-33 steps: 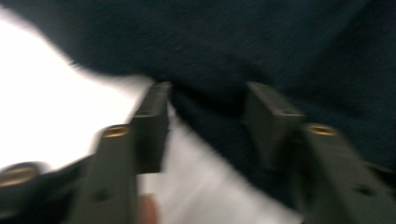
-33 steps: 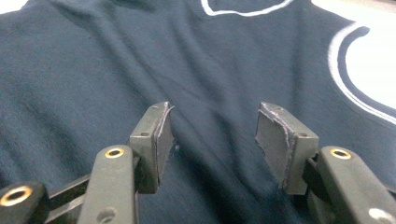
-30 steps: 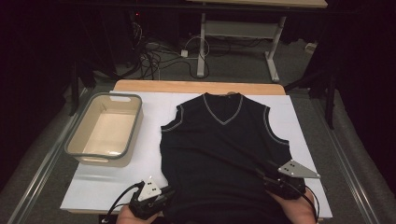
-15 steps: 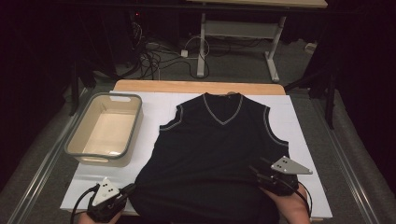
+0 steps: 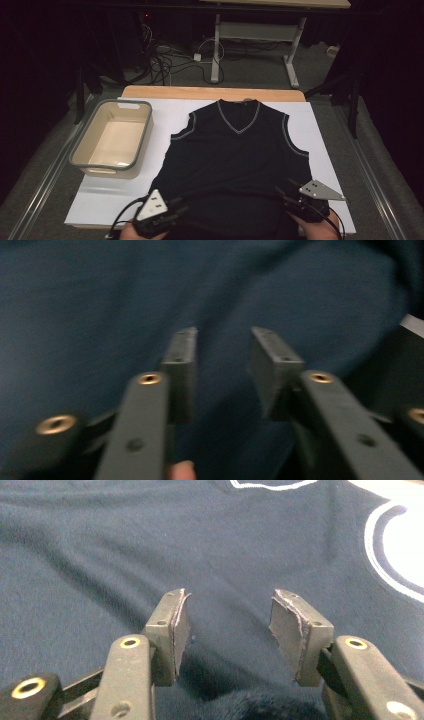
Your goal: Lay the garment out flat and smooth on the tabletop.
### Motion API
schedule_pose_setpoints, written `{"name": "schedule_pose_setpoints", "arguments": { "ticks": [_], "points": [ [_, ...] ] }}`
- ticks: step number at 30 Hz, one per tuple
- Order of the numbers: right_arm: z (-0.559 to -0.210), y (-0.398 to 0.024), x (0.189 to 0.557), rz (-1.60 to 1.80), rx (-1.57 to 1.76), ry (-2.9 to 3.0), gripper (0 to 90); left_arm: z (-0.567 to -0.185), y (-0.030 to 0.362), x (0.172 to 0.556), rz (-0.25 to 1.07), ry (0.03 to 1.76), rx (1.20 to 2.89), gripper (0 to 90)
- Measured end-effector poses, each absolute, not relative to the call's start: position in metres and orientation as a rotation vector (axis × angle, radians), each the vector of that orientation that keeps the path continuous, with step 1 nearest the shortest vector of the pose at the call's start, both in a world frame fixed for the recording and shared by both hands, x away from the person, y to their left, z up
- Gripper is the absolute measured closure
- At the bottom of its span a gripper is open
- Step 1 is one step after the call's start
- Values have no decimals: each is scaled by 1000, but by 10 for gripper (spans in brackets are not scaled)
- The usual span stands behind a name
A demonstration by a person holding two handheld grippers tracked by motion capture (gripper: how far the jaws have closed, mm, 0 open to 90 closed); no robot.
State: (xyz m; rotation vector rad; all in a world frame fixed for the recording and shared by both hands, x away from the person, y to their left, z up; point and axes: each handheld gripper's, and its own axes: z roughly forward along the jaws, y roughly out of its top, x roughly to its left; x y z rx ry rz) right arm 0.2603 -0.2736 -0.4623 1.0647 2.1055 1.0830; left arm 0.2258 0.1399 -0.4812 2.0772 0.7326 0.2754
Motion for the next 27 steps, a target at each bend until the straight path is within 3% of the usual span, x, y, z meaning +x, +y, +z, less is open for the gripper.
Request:
{"name": "schedule_pose_setpoints", "arguments": {
  "ticks": [5, 7, 10, 15, 27],
  "points": [
    [-464, -284, 250, 1068, 1092, 2085, 501, -488, 94, 230, 223, 642, 2144, 452],
    [-464, -288, 247, 1061, 1109, 2075, 501, -492, 79, 234, 138, 626, 2234, 428],
    [-465, -295, 241, 1052, 1131, 2061, 501, -494, 71, 229, 205, 620, 2265, 423],
    [-467, -304, 232, 1042, 1161, 2041, 502, -496, 71, 231, 210, 593, 2249, 829],
    [-468, -325, 219, 1034, 1234, 1979, 487, -492, 54, 206, -21, 423, 2230, 863]
  ]
}}
